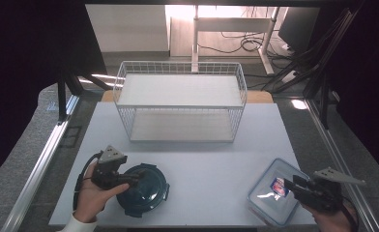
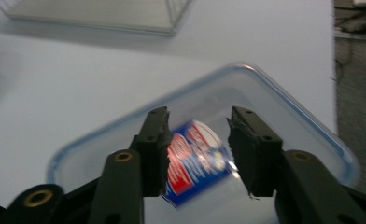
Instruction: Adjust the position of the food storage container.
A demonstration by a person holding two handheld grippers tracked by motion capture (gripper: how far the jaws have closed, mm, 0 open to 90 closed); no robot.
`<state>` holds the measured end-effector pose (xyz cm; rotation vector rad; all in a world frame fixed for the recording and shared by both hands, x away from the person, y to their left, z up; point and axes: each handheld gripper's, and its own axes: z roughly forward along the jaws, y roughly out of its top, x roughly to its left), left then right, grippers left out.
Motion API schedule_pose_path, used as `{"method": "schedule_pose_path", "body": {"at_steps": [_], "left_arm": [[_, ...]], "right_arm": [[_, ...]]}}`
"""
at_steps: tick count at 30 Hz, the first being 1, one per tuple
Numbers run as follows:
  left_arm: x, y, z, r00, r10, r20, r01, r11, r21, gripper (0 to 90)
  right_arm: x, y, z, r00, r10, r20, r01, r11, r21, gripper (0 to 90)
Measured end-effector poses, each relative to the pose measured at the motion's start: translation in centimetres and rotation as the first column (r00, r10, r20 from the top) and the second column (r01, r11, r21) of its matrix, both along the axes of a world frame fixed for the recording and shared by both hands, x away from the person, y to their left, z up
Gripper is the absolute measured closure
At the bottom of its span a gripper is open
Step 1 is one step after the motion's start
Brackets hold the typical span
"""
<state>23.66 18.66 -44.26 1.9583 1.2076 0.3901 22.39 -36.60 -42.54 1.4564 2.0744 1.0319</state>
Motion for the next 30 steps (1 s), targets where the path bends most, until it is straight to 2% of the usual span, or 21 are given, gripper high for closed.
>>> {"method": "schedule_pose_path", "body": {"at_steps": [1, 2, 3, 5, 6, 8, 13, 16, 17, 20, 25, 26, 27, 30], "left_arm": [[0.0, 0.0, 0.0, 1.0, 0.001, -0.001, -0.001, 1.0, 0.008, 16.7], [0.0, 0.0, 0.0, 1.0, 0.001, -0.001, -0.001, 1.0, 0.008, 16.7], [0.0, -0.1, -0.1, 1.0, 0.001, -0.002, -0.001, 0.9999, 0.014, 16.7], [-0.1, -0.2, -0.1, 1.0, 0.001, -0.004, -0.001, 0.9999, 0.016, 16.7], [0.0, -0.3, -0.2, 1.0, -0.005, -0.005, 0.005, 0.9997, 0.023, 16.7], [0.0, -0.4, -0.3, 1.0, -0.004, -0.008, 0.004, 0.9997, 0.023, 16.7], [0.1, -0.8, -0.5, 0.9999, -0.002, -0.015, 0.002, 0.9992, 0.041, 16.7], [0.1, -1.0, -0.5, 0.9997, -0.011, -0.02, 0.012, 0.999, 0.043, 16.7], [0.1, -1.1, -0.5, 0.9997, -0.014, -0.022, 0.015, 0.9992, 0.037, 16.7], [0.1, -1.2, -0.6, 0.9995, -0.019, -0.025, 0.02, 0.9986, 0.048, 16.6], [0.0, -1.0, -0.5, 0.9997, -0.012, -0.023, 0.013, 0.9989, 0.045, 16.7], [0.0, -1.0, -0.5, 0.9996, -0.014, -0.023, 0.015, 0.999, 0.043, 16.7], [0.0, -1.1, -0.4, 0.9996, -0.015, -0.023, 0.016, 0.999, 0.041, 16.7], [0.0, -1.1, -0.5, 0.9995, -0.019, -0.025, 0.02, 0.9987, 0.047, 16.7]], "right_arm": [[-0.4, -0.6, 0.0, 0.9996, -0.026, -0.012, 0.025, 0.9979, -0.059, 68.9], [-0.4, -0.6, 0.0, 0.9996, -0.026, -0.012, 0.025, 0.9979, -0.059, 68.9], [-1.0, -1.2, -0.2, 0.9994, -0.025, -0.026, 0.024, 0.998, -0.058, 76.1], [-1.3, -1.4, -0.4, 0.9991, -0.028, -0.033, 0.025, 0.9978, -0.062, 78.6], [-1.9, -1.9, -0.9, 0.9981, -0.038, -0.048, 0.034, 0.996, -0.083, 85.0], [-2.5, -2.5, -1.5, 0.9966, -0.05, -0.065, 0.043, 0.9937, -0.103, 88.1], [-3.7, -4.2, -3.1, 0.9894, -0.094, -0.11, 0.077, 0.9853, -0.153, 88.6], [-3.7, -4.3, -4.1, 0.9856, -0.076, -0.151, 0.049, 0.9835, -0.174, 88.6], [-3.7, -4.3, -4.1, 0.9856, -0.076, -0.151, 0.049, 0.9835, -0.174, 88.6], [-2.9, -3.3, -5.1, 0.9814, -0.039, -0.188, 0.001, 0.9806, -0.196, 88.6], [-2.6, -2.3, -5.6, 0.9781, -0.004, -0.208, -0.04, 0.978, -0.205, 88.6], [-2.6, -2.1, -5.7, 0.9765, 0.005, -0.216, -0.053, 0.9751, -0.215, 88.7], [-2.6, -1.6, -5.8, 0.9751, 0.014, -0.221, -0.068, 0.968, -0.241, 88.7], [-2.6, -1.5, -5.7, 0.9758, 0.023, -0.217, -0.075, 0.9702, -0.231, 88.7]]}}
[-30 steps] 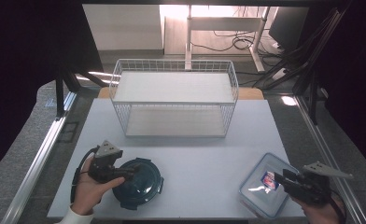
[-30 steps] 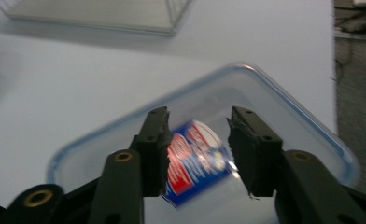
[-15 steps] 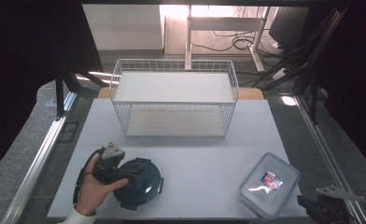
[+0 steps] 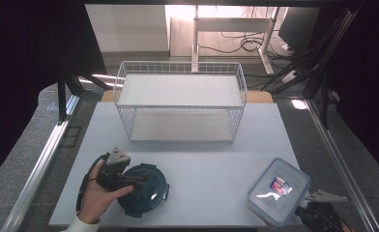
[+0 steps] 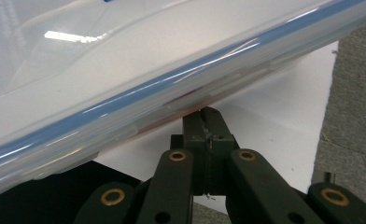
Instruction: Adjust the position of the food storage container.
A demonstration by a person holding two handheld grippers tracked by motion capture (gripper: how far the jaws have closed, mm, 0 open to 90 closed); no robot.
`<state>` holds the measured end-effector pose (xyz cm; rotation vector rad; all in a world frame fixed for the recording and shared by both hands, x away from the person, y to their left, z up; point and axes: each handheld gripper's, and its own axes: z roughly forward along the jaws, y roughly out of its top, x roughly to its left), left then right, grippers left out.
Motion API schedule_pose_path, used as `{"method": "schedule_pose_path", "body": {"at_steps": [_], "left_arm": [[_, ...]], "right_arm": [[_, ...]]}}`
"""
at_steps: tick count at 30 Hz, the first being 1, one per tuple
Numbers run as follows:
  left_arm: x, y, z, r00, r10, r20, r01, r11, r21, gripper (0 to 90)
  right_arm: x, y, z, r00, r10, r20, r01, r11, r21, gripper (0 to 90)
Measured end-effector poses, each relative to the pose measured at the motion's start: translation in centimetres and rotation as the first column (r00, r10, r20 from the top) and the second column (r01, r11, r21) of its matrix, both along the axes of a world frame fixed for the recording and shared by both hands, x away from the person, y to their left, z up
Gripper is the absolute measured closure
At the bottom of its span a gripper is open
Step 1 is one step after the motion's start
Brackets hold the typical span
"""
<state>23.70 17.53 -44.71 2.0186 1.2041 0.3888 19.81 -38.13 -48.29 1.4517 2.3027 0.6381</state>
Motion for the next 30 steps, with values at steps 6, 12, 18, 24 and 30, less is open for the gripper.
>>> {"method": "schedule_pose_path", "body": {"at_steps": [6, 12, 18, 24, 30], "left_arm": [[0.0, -0.2, 0.0, 1.0, 0.002, 0.001, -0.002, 1.0, 0.006, 16.7], [-0.1, -0.2, 0.3, 1.0, -0.004, 0.008, 0.004, 0.9999, 0.015, 16.7], [-0.2, 0.1, 0.5, 0.9998, 0.008, 0.016, -0.008, 0.9999, 0.008, 16.7], [-0.1, 0.0, 0.3, 0.9999, 0.006, 0.01, -0.006, 0.9999, 0.016, 16.7], [-0.1, -0.1, 0.3, 1.0, 0.0, 0.009, -0.001, 0.9997, 0.024, 16.7]], "right_arm": [[0.2, 1.1, 0.0, 0.9986, 0.053, -0.006, -0.053, 0.9979, 0.038, 88.7], [1.5, 3.8, 0.0, 0.9931, 0.117, 0.001, -0.117, 0.9925, 0.033, 88.7], [2.5, 5.4, 0.0, 0.9894, 0.145, 0.002, -0.145, 0.9892, 0.022, 88.8], [3.1, 5.8, -0.1, 0.9894, 0.145, 0.007, -0.145, 0.9891, 0.026, 88.8], [3.4, 6.1, -0.2, 0.9891, 0.147, 0.013, -0.147, 0.9888, 0.025, 88.8]]}}
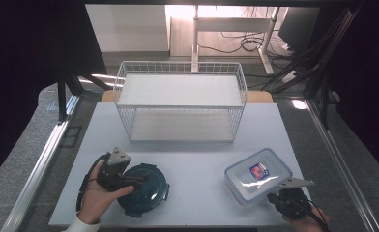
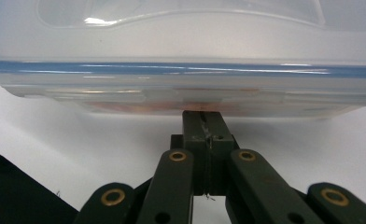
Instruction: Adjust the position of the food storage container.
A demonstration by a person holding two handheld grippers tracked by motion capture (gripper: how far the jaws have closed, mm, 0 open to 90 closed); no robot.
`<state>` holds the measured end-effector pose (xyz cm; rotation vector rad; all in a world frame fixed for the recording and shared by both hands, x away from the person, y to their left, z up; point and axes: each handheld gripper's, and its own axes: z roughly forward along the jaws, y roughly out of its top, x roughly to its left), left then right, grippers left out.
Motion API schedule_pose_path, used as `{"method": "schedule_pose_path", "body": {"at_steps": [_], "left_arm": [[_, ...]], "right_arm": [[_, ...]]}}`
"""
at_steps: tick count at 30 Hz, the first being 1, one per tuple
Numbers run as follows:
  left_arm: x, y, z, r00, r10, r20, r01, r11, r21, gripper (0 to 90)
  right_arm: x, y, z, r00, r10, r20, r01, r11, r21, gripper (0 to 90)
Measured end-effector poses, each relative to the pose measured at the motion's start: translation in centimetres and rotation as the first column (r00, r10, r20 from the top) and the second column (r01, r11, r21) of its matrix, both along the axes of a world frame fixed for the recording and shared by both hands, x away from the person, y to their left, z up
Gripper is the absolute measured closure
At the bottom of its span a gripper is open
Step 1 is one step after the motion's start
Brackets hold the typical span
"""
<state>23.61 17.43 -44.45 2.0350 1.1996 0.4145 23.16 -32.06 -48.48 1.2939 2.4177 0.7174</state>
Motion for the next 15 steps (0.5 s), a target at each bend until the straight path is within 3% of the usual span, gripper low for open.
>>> {"method": "schedule_pose_path", "body": {"at_steps": [6, 11, 15], "left_arm": [[0.0, 0.0, 0.0, 1.0, 0.002, -0.001, -0.002, 1.0, 0.003, 16.7], [0.0, 0.1, 0.0, 1.0, 0.008, 0.002, -0.008, 1.0, 0.002, 16.7], [0.0, 0.2, 0.0, 1.0, 0.007, 0.001, -0.007, 1.0, 0.001, 16.7]], "right_arm": [[0.3, 0.4, 0.0, 1.0, 0.005, 0.001, -0.005, 1.0, -0.004, 88.8], [0.8, 1.7, -0.1, 0.9985, 0.054, -0.001, -0.054, 0.9983, -0.021, 88.8], [1.3, 2.2, -0.2, 0.9981, 0.062, -0.003, -0.062, 0.998, -0.016, 88.8]]}}
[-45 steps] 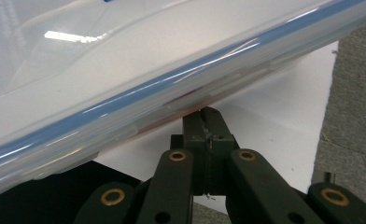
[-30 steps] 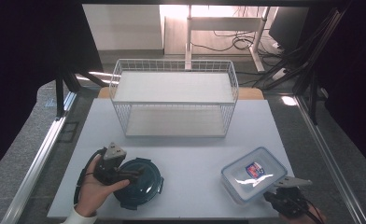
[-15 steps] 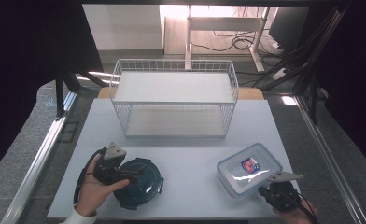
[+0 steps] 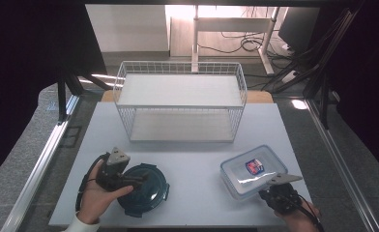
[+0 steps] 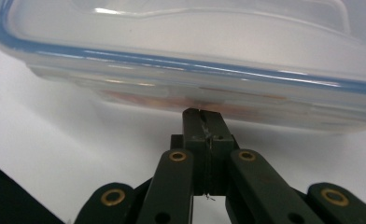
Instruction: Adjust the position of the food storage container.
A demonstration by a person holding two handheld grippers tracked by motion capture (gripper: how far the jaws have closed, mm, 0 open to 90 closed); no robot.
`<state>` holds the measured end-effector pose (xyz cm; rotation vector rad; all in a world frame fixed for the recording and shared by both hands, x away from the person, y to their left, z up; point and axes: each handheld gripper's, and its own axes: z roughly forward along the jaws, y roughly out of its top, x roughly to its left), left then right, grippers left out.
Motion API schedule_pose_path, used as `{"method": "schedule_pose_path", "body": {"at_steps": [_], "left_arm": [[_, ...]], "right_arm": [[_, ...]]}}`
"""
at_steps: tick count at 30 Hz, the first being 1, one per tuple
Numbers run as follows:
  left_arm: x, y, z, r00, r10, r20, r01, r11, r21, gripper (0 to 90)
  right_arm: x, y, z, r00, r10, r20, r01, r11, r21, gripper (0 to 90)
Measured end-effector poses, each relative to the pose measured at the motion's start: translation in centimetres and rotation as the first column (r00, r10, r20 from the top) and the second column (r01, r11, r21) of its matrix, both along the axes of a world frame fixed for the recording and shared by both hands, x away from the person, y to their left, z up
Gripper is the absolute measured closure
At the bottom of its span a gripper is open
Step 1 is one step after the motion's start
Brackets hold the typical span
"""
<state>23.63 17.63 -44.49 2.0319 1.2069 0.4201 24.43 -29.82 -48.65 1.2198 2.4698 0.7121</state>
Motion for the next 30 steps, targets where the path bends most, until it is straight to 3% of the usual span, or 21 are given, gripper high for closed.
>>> {"method": "schedule_pose_path", "body": {"at_steps": [10, 19, 23, 26, 30], "left_arm": [[0.0, 0.2, 0.0, 1.0, 0.003, 0.001, -0.003, 1.0, 0.005, 16.7], [0.0, 0.4, 0.0, 1.0, 0.005, 0.002, -0.005, 1.0, 0.007, 16.7], [-0.1, 0.4, 0.1, 1.0, 0.007, 0.003, -0.007, 1.0, 0.003, 16.5], [-0.1, 0.4, 0.2, 0.9999, 0.009, -0.013, -0.01, 0.9991, -0.041, 16.9], [-0.2, 0.3, 0.4, 0.9999, 0.0, -0.016, -0.001, 0.9984, -0.056, 17.5]], "right_arm": [[1.5, 2.8, -0.1, 0.9985, 0.054, 0.001, -0.054, 0.9985, -0.01, 88.8], [1.2, 2.8, 0.3, 0.9984, 0.054, 0.015, -0.054, 0.9985, 0.004, 88.8], [0.4, 2.3, 1.4, 0.9972, 0.061, 0.043, -0.062, 0.9978, 0.022, 88.8], [-0.1, 1.7, 2.4, 0.9959, 0.059, 0.068, -0.061, 0.9974, 0.037, 88.8], [0.1, 0.0, 4.3, 0.992, 0.013, 0.126, -0.02, 0.9984, 0.054, 88.8]]}}
